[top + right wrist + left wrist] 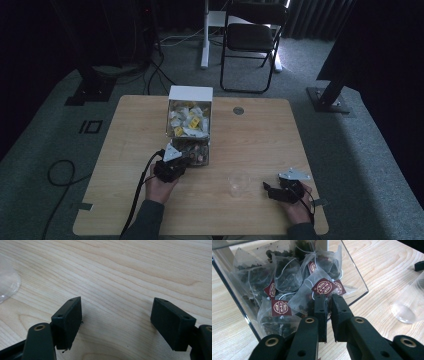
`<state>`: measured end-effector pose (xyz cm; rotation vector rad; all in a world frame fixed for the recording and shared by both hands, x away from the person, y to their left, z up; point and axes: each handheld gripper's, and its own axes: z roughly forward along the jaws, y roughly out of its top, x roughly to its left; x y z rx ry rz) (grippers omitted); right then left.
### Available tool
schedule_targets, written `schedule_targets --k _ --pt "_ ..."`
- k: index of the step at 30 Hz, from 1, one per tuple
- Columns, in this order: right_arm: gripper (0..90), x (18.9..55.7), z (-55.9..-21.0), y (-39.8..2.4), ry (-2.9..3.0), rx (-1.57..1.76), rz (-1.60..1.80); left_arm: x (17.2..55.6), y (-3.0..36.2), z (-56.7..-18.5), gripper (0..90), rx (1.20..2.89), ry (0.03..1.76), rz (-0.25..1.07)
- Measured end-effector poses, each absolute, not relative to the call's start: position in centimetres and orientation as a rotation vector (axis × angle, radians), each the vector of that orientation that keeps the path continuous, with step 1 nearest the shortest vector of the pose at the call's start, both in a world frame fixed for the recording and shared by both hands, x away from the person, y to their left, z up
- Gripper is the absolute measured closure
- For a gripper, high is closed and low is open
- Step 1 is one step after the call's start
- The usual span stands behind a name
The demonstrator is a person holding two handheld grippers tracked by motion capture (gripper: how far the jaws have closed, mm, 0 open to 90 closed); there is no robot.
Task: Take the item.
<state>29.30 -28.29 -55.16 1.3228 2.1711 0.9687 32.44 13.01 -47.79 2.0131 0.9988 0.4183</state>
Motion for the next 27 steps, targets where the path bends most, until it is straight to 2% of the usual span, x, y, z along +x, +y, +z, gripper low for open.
schedule_targets --k 7,27 --pt "25.0 29.3 -55.2 -28.3 2.171 1.323 0.969 32.4 13.1 -47.4 90.0 2.009 0.986 0.431" --pt "25.0 29.3 -55.2 -28.3 2.171 1.324 0.968 32.5 13.4 -46.3 90.0 1.99 0.981 0.451"
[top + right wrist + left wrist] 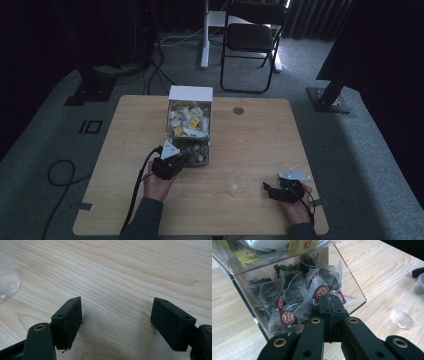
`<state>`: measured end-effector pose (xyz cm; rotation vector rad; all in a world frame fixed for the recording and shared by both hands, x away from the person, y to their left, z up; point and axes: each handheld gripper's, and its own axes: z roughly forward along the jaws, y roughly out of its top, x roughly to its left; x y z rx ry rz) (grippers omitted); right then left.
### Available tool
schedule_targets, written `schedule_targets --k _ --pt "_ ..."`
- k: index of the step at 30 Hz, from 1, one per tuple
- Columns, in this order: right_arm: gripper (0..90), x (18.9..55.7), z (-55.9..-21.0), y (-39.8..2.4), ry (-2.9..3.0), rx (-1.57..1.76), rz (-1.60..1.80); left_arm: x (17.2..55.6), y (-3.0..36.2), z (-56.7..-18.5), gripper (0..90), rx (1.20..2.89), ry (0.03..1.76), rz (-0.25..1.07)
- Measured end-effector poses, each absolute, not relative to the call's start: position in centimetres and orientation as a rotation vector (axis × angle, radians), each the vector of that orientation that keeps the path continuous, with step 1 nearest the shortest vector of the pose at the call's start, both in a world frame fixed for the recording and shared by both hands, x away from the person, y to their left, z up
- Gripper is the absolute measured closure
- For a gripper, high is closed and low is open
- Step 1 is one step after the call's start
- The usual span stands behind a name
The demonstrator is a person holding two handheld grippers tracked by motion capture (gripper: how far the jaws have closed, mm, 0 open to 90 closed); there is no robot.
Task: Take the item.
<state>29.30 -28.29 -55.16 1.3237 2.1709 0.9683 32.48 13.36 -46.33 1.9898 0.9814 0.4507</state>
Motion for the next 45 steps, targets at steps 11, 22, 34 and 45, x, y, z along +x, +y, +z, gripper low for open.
schedule_targets --k 11,22,34,45 --pt "24.9 29.3 -55.2 -28.3 2.171 1.324 0.968 32.2 13.3 -45.5 90.0 1.982 0.957 0.457" --pt "25.0 29.3 -55.2 -28.3 2.17 1.324 0.968 31.8 13.4 -44.9 90.0 1.985 0.943 0.464" --pt "25.0 29.3 -55.2 -28.3 2.17 1.325 0.968 31.5 13.2 -43.8 90.0 1.963 0.902 0.42" --pt "25.0 29.3 -55.2 -28.3 2.17 1.324 0.969 31.0 12.8 -42.9 90.0 1.961 0.871 0.4"
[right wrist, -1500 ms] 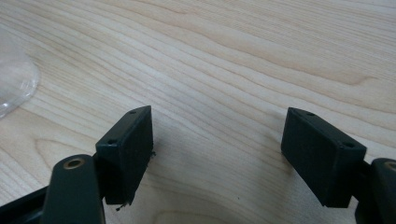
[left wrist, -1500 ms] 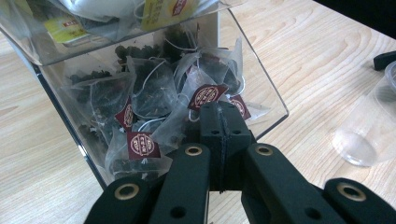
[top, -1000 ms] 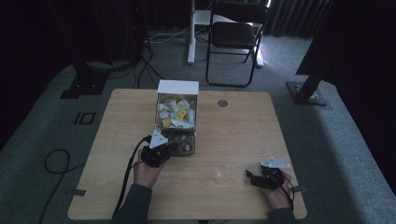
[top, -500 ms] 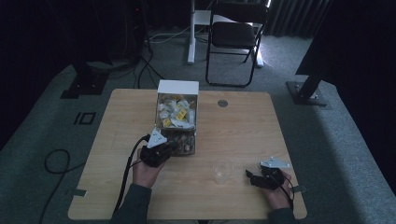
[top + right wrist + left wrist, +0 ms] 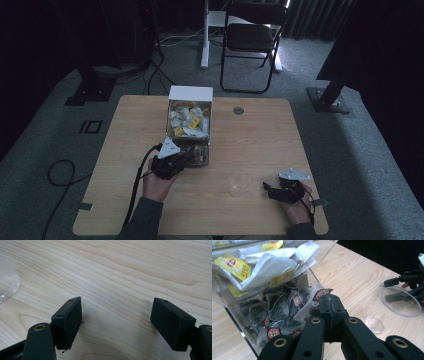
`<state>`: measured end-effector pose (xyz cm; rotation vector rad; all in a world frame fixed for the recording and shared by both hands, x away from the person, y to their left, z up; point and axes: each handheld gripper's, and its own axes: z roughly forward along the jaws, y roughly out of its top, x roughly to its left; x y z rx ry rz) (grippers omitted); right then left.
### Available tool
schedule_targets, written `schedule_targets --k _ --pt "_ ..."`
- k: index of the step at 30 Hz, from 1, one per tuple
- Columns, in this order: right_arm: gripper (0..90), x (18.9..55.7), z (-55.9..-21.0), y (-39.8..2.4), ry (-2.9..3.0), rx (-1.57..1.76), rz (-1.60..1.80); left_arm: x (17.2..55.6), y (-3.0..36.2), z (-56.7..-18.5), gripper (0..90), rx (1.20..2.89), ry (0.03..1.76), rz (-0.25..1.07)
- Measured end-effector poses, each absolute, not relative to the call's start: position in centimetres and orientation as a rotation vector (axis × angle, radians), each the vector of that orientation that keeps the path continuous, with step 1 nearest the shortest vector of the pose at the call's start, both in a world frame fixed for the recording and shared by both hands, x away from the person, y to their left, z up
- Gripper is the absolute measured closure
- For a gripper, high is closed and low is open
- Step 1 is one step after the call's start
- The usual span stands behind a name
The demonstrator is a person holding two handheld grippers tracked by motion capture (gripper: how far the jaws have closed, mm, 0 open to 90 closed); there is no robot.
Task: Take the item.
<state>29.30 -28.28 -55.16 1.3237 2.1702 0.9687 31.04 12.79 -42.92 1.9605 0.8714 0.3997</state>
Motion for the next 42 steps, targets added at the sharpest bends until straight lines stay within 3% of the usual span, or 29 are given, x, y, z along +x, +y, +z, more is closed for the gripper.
schedule_targets --k 42 --pt "25.0 29.3 -55.2 -28.3 2.17 1.323 0.967 29.9 9.5 -41.4 90.0 1.966 0.747 0.345"
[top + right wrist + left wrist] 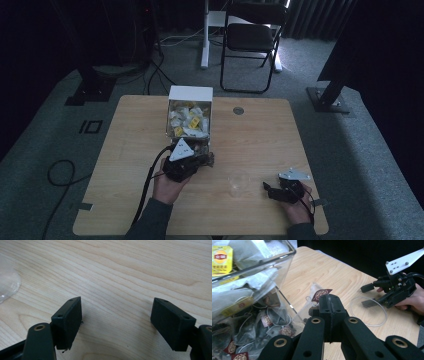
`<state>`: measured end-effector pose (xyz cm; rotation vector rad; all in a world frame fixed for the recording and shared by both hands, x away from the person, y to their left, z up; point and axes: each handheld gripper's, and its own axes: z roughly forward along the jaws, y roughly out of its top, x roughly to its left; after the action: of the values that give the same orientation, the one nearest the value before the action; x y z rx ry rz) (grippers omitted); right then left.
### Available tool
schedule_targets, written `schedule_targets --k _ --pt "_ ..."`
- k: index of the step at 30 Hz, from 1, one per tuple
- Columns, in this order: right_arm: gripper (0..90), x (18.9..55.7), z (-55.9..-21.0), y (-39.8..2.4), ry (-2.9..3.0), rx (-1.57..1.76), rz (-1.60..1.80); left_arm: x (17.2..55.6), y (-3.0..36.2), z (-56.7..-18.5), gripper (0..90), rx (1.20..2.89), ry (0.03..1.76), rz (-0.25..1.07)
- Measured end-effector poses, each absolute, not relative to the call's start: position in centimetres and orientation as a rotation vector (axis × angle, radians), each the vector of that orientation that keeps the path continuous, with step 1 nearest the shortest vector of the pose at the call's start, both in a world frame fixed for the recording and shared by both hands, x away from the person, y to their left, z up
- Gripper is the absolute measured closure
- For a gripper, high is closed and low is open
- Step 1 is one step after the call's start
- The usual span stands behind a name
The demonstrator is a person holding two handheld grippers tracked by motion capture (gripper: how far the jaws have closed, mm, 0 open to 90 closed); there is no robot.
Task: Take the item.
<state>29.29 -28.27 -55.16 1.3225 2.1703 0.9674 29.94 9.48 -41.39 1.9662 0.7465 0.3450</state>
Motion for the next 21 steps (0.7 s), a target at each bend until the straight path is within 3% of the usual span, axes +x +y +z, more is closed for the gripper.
schedule_targets --k 21 --pt "24.9 29.3 -55.2 -28.3 2.172 1.322 0.967 29.0 7.7 -41.0 90.0 1.971 0.687 0.312"
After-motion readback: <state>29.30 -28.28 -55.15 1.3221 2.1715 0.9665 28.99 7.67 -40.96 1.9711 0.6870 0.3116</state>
